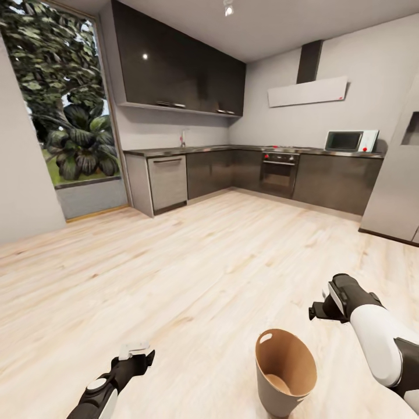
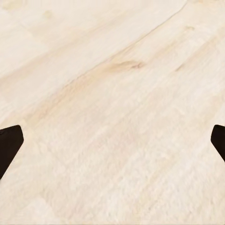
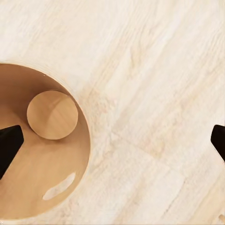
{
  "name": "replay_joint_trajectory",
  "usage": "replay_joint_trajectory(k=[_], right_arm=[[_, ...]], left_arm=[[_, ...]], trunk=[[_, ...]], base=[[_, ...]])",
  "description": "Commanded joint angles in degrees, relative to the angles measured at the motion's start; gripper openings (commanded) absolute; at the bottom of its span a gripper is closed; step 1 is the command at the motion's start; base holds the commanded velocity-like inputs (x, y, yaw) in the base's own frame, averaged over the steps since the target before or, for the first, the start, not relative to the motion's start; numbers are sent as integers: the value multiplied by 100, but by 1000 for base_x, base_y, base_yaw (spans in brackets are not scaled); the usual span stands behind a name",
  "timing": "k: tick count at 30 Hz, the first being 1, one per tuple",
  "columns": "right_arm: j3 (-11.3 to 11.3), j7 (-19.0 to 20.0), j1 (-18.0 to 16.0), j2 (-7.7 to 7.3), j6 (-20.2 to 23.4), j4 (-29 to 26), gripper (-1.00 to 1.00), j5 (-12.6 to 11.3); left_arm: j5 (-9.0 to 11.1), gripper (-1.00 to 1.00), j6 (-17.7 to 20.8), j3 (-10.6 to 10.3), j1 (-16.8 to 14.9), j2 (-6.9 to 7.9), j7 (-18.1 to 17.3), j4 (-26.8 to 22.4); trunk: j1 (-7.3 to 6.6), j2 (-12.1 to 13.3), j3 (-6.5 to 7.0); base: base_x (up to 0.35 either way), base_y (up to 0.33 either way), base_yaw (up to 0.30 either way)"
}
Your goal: Put the three can of soda from the living room inside the tash can in the kitchen.
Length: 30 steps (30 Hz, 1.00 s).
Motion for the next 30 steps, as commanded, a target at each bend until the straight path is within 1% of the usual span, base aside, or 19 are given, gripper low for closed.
replay_joint_trajectory(k=[1,5,12,30], right_arm=[[0,0,0,0,-4,0,100,1],[1,0,1,6,-13,0,100,-5],[1,0,1,9,-16,0,100,-7],[1,0,1,10,-17,0,100,9]], left_arm=[[0,100,1,0,0,0,4,1],[1,100,2,0,0,-2,22,0],[-1,100,4,-1,-1,-3,30,1],[-10,100,10,-1,-4,-6,-7,6]], trunk=[[0,0,0],[0,0,0],[0,0,0],[46,-24,-399]], base=[[283,0,0],[164,0,0],[45,0,0],[4,0,0]])
